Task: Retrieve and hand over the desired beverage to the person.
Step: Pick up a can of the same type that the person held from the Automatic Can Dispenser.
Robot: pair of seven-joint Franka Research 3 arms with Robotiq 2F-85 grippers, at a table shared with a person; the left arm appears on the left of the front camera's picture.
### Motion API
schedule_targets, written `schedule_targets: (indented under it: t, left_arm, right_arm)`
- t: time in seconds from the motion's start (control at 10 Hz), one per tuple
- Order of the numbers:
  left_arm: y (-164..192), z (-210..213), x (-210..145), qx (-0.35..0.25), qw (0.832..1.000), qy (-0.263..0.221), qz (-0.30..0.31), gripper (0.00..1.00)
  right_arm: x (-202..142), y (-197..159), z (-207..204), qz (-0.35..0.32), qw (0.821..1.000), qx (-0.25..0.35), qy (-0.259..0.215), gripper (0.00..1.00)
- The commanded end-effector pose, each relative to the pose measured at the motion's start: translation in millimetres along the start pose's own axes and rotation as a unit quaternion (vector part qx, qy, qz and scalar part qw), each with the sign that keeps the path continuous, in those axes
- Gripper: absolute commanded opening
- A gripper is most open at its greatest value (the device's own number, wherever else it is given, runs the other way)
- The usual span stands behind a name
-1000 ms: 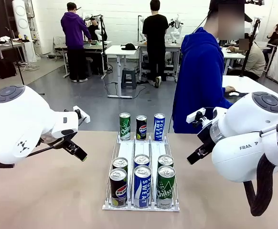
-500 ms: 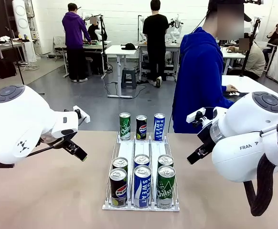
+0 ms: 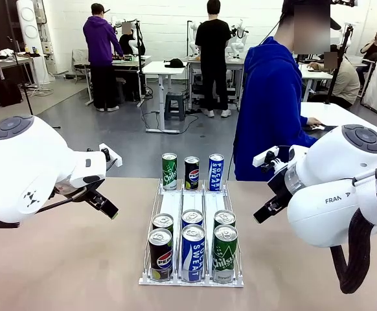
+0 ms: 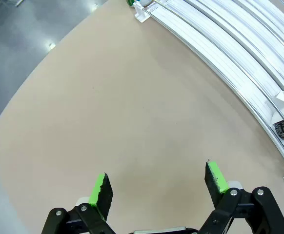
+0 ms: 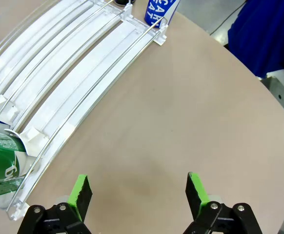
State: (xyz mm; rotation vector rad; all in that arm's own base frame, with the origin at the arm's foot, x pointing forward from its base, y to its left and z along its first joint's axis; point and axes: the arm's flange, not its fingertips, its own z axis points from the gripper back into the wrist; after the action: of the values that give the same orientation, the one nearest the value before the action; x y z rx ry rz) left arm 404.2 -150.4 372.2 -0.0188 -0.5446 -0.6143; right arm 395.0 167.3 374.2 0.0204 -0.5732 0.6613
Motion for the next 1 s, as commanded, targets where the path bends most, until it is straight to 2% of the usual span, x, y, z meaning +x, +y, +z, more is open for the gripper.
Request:
schedule_targets:
  t: [0.0,0.3,0.4,0.5,0.8,0.9]
  left_arm:
    - [0,0,0,0.0,1.0,0.0,0.0,1.0]
    - [0,0,0,0.0,1.0,0.0,0.0,1.0]
    - [0,0,0,0.0,1.0,0.0,0.0,1.0]
    - [5,57,3,-0.009,1.0,0.005,-0.013,1.0]
    - [20,167,24,0.02,0.999,-0.021,-0.043,1.0]
    - [21,195,29,0.019,0.998,-0.025,-0.048,1.0]
  right_arm:
    - [0,0,0,0.0,1.0,0.0,0.0,1.0]
    - [0,0,0,0.0,1.0,0.0,0.0,1.0]
    - [7,4,56,-0.005,1.0,-0.026,-0.008,1.0]
    - [15,2,101,-0.003,0.999,-0.047,-0.024,1.0]
    - [49,-10,203,0.011,0.996,-0.088,-0.03,1.0]
    - [58,-9,223,0.019,0.995,-0.096,-0.021,1.0]
